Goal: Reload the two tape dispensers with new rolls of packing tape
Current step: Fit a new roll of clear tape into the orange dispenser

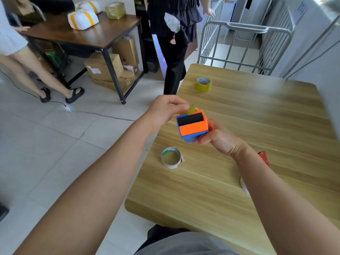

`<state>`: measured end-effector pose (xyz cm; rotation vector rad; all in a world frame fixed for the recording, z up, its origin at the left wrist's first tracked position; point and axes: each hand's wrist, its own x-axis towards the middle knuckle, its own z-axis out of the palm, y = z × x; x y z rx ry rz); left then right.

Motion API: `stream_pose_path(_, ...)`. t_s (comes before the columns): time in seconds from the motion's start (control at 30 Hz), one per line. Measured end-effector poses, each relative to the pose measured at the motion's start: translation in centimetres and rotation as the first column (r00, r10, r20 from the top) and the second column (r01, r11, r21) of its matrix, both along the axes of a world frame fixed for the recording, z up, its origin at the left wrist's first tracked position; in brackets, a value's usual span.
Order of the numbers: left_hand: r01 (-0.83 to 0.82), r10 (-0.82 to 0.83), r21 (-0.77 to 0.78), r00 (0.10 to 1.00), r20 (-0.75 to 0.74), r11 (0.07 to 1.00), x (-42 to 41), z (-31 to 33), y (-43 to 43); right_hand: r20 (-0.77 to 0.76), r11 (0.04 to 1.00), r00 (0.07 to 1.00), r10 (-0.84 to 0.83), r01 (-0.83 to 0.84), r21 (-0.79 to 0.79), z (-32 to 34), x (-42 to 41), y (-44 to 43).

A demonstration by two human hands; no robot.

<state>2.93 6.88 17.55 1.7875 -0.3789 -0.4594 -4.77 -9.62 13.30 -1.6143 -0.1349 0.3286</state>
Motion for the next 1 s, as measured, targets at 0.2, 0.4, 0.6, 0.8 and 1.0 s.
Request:
stream_pose_path(0.2,-0.028,0.005,0.129,0.985,0.173,0.991,0.5,0.1,-0.3,-0.006,0.999,1.000,0.022,-0.022,-0.039,0.3,-0.1,0.1)
stream_pose_path(0.4,-0.083,0.057,0.151,0.984,0.167,0.985,0.6,0.9,-0.6,-0.066,0.973,0.998,0.008,-0.023,-0.230,0.2,-0.2,-1.3)
stream_pose_path(0.6,-0.191,0.164,0.129,0.967,0.194,0.973,0.4,1.7,-1.3,-0.092,0.955,0.990,-0.105,0.074,-0.289,-0.6,-0.4,-1.6)
stream_pose_path(0.8,-0.244,0.224,0.079,0.953,0.205,0.967,-0.4,1.4,-1.6,-0.118,0.944,0.983,-0.139,0.096,-0.315,-0.6,-0.5,-1.7)
stream_pose_path(1.0,-0.401,0.390,-0.079,0.912,-0.127,0.913,0.1,2.3,-1.6,-0.146,0.925,0.971,-0.189,0.126,-0.358,-0.9,-0.7,-1.9)
